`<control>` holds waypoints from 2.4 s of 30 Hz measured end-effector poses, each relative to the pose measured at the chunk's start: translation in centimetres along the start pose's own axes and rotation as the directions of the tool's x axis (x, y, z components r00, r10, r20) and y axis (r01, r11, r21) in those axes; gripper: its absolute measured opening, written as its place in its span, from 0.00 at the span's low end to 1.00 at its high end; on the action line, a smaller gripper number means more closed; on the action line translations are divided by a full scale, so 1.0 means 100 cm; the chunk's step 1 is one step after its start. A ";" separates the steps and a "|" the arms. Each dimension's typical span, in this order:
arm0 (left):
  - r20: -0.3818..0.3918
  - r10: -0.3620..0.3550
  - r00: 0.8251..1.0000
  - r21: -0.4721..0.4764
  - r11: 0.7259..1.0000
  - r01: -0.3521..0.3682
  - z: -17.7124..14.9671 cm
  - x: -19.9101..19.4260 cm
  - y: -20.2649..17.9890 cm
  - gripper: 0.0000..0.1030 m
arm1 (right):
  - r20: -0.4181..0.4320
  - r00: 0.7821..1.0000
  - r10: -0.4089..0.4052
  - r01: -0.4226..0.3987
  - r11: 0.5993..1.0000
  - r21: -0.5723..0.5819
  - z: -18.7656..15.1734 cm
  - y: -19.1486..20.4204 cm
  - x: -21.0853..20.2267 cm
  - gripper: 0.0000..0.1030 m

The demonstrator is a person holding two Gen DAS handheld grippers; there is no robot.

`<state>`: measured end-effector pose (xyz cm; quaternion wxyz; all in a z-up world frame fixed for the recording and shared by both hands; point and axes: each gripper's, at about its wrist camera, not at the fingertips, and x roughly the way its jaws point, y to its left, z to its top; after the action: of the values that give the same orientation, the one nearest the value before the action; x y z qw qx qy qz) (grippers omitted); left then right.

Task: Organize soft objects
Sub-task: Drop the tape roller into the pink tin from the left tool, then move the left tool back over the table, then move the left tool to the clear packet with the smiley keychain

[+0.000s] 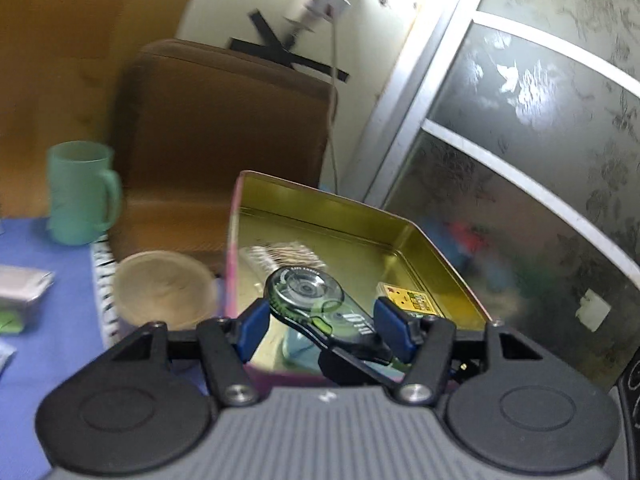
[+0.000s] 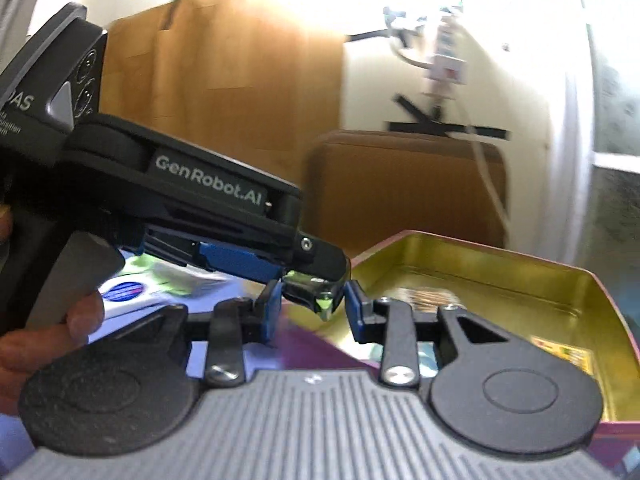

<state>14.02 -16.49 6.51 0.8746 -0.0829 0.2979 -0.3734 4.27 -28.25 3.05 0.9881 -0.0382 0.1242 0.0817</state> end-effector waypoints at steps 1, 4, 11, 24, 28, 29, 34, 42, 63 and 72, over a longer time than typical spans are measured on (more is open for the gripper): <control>-0.008 0.006 1.000 0.008 1.000 -0.006 0.002 0.011 -0.001 0.57 | -0.009 1.000 -0.013 0.013 1.000 0.018 -0.001 -0.007 0.005 0.36; -0.026 0.043 0.999 0.016 0.999 -0.043 0.006 0.033 0.000 0.61 | -0.039 0.999 -0.033 0.035 0.998 0.048 -0.003 -0.020 0.021 0.36; -0.017 0.057 0.998 0.025 0.998 -0.057 0.003 0.031 0.007 0.68 | -0.069 0.996 -0.050 0.053 0.998 0.037 -0.010 -0.016 0.043 0.46; 0.073 0.176 0.982 -0.053 0.984 -0.173 -0.069 -0.102 0.080 0.73 | 0.020 0.998 0.065 -0.066 0.997 0.045 -0.014 0.013 0.002 0.46; 0.048 0.361 0.931 -0.133 0.927 -0.352 -0.092 -0.137 0.129 0.73 | -0.023 0.983 0.184 -0.184 0.983 -0.006 -0.011 0.047 0.009 0.46; 0.044 0.406 0.913 -0.150 0.906 -0.396 -0.095 -0.143 0.140 0.73 | -0.044 0.976 0.212 -0.212 0.977 -0.018 -0.010 0.056 0.015 0.46; 0.081 0.435 0.897 -0.310 0.866 -0.392 -0.106 -0.179 0.187 0.73 | -0.165 0.933 0.321 -0.331 0.943 -0.041 -0.008 0.100 0.050 0.46; 0.168 0.399 0.901 -0.322 0.886 -0.332 -0.105 -0.187 0.189 0.75 | -0.253 0.922 0.295 -0.309 0.951 -0.018 0.027 0.142 0.147 0.45; 0.212 0.345 0.914 -0.372 0.894 -0.251 -0.112 -0.197 0.196 0.80 | -0.384 0.880 0.281 -0.323 0.945 -0.047 0.065 0.149 0.184 0.14; 0.214 0.293 0.932 -0.338 0.917 -0.211 -0.112 -0.196 0.189 0.80 | -0.284 0.627 0.726 -0.511 0.658 0.553 0.019 0.081 0.084 0.15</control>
<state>8.30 11.51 -0.51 0.9230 -0.2280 0.2438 -0.1913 11.32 -18.79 2.32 0.8139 0.2027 0.3857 0.3843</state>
